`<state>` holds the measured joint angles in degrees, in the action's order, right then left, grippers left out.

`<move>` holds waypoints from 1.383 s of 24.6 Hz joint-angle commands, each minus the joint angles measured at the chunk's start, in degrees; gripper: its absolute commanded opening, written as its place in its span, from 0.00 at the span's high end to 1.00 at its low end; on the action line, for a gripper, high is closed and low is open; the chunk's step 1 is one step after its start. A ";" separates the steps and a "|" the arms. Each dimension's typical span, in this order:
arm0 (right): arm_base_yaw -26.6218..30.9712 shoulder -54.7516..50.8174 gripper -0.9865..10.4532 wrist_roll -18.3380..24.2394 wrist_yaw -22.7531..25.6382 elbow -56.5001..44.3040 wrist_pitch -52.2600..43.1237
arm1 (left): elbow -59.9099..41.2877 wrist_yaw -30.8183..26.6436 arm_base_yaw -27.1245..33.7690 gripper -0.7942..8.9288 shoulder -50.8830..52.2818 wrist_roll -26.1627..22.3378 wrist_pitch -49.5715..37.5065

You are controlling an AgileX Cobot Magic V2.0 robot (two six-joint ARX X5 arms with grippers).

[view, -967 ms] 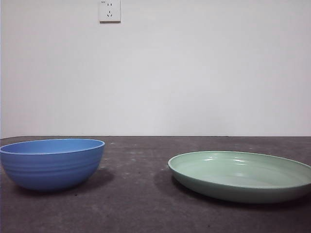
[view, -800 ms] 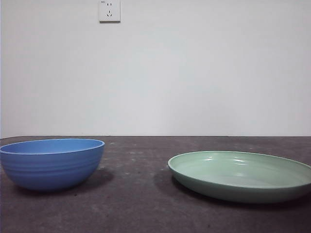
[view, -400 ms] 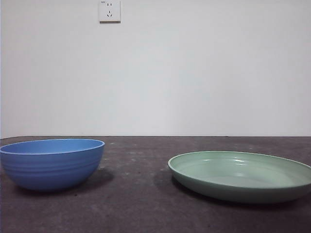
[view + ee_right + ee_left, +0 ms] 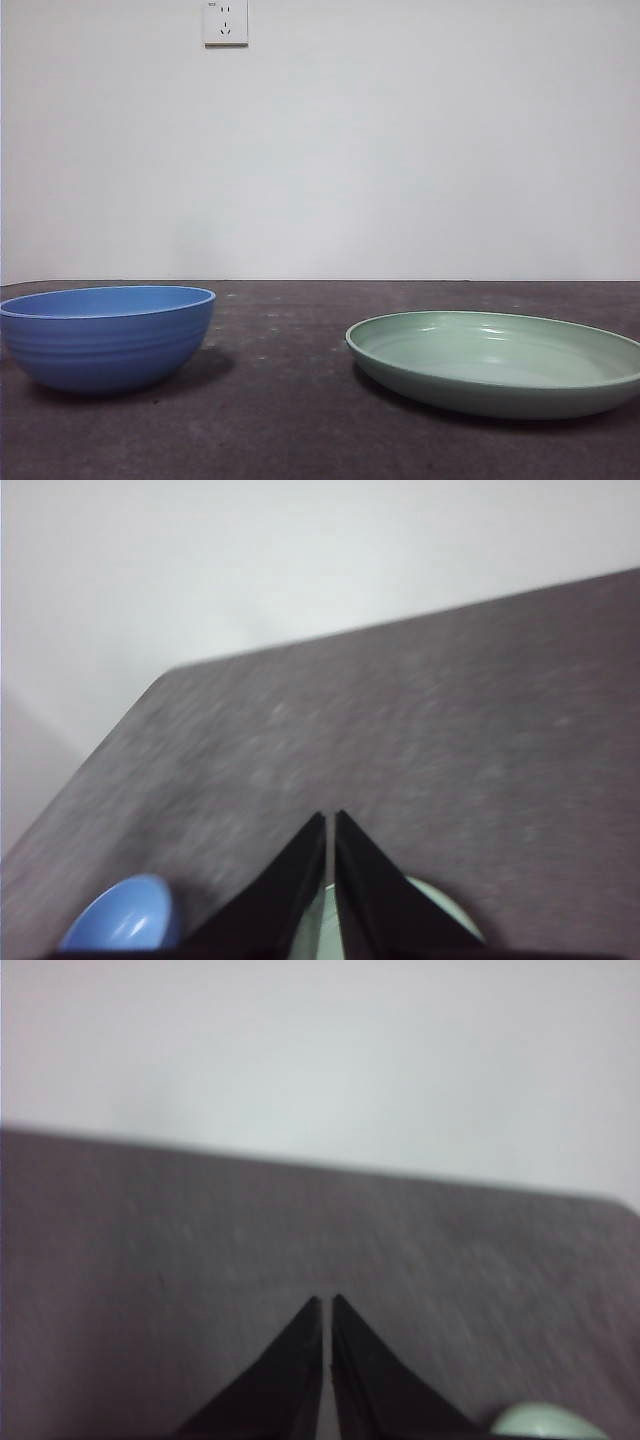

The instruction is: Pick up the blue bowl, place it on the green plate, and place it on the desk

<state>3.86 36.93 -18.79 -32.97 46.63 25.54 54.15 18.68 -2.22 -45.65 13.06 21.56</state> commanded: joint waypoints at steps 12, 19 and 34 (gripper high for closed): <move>-0.09 14.60 0.91 12.22 -18.01 11.56 13.77 | 10.62 15.96 -4.26 0.90 -13.11 -6.80 18.18; -0.09 14.71 0.91 14.93 -17.55 11.54 14.86 | 10.62 15.91 -4.72 0.62 -15.45 -8.09 21.42; -0.46 14.71 0.43 14.99 -16.50 11.54 16.13 | 10.62 15.82 -4.72 0.34 -15.87 -8.09 19.28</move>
<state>3.44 51.35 -4.45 -49.34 57.23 41.91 63.64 34.30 -6.83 -60.84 5.43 41.36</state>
